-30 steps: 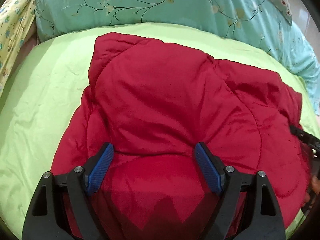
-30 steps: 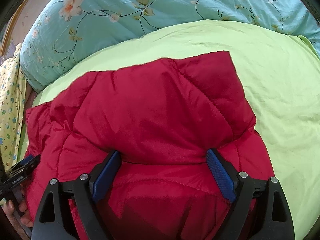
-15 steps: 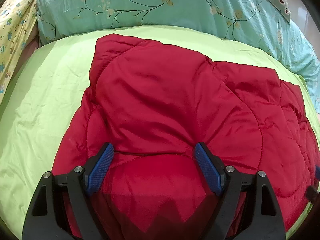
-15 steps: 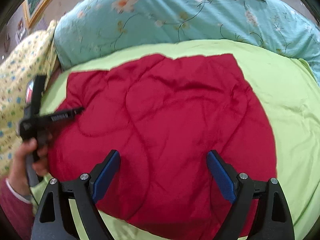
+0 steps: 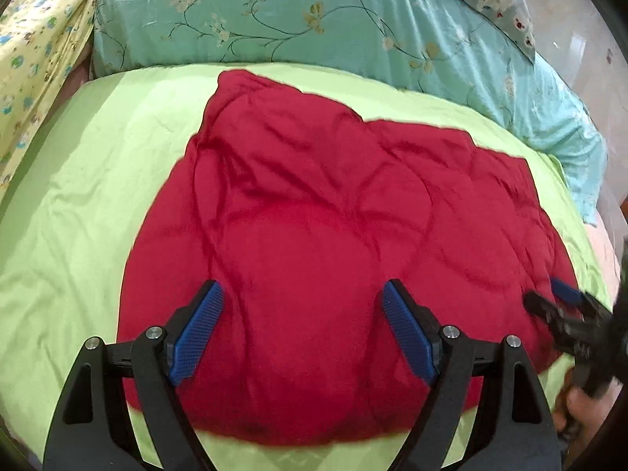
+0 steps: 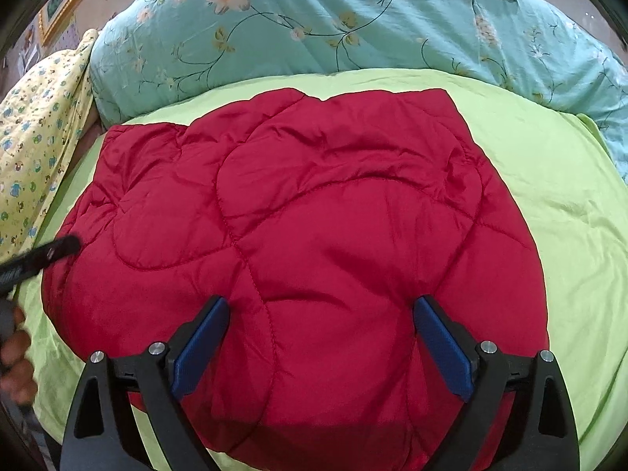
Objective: Fold large clothes
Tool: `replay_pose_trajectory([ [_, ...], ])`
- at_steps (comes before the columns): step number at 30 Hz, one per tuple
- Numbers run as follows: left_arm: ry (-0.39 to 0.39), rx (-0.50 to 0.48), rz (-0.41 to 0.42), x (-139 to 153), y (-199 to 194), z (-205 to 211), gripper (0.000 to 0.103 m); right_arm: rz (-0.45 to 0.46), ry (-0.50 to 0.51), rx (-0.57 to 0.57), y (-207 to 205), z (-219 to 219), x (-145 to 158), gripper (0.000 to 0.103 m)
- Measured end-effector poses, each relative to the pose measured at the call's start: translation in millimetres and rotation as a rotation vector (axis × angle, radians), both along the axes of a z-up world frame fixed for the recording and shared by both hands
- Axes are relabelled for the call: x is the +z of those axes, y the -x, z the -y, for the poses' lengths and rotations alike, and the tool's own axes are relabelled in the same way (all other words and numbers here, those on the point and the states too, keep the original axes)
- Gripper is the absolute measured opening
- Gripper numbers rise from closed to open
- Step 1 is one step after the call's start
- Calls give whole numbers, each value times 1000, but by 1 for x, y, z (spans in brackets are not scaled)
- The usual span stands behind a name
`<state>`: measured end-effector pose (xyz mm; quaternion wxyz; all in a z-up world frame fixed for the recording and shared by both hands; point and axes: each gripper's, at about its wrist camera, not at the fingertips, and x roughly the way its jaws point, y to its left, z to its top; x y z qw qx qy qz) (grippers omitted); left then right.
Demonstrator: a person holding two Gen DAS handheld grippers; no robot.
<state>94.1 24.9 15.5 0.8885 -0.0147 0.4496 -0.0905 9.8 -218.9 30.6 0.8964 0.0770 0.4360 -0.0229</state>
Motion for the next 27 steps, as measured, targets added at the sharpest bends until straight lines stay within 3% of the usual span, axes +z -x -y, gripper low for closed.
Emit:
replay_pose_trajectory([
  [7, -81, 14, -10, -8, 30, 11, 84, 63, -38, -13, 26, -5, 17, 95],
  [14, -137, 18, -2, -19, 32, 18, 88, 104, 47, 44, 43, -27, 29, 95],
  [21, -157, 22, 16, -24, 34, 19, 92, 44, 85, 53, 36, -34, 6, 96],
  [27, -159, 26, 19, -28, 34, 18, 97, 41, 44, 5, 33, -17, -8, 97],
])
